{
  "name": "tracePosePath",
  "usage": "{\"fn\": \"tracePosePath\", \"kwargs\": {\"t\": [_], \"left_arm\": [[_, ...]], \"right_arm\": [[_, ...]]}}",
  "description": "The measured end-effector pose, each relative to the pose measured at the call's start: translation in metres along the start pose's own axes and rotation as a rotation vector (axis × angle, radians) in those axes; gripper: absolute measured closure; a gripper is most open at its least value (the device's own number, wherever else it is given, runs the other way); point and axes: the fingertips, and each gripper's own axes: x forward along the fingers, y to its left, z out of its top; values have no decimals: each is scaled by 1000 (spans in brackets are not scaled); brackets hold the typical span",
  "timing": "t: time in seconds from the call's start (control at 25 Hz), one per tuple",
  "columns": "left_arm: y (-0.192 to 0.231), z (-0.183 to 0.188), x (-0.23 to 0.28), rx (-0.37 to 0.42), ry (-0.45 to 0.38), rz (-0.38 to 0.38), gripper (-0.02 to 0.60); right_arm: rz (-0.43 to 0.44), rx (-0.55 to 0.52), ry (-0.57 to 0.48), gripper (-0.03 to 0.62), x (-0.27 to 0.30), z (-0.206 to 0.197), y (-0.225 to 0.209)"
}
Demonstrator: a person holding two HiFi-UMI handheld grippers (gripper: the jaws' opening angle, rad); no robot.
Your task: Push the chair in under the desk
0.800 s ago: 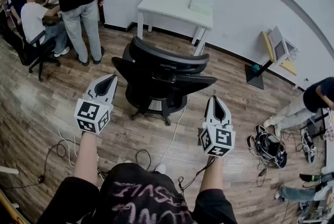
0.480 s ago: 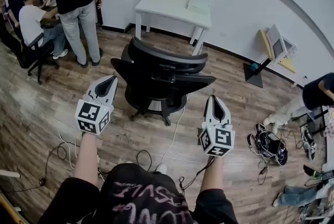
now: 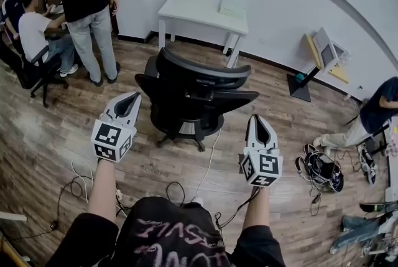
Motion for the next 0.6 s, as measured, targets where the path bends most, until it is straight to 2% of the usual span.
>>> {"fn": "tracePosePath", "kwargs": {"t": [0.2, 0.6], "left_arm": [[7, -8, -5, 36, 12, -40, 566], [12, -19, 12, 73, 52, -95, 566]], "right_arm": [[-15, -111, 20, 565, -7, -2, 19], [-12, -147, 71, 562, 4, -12, 21]]}}
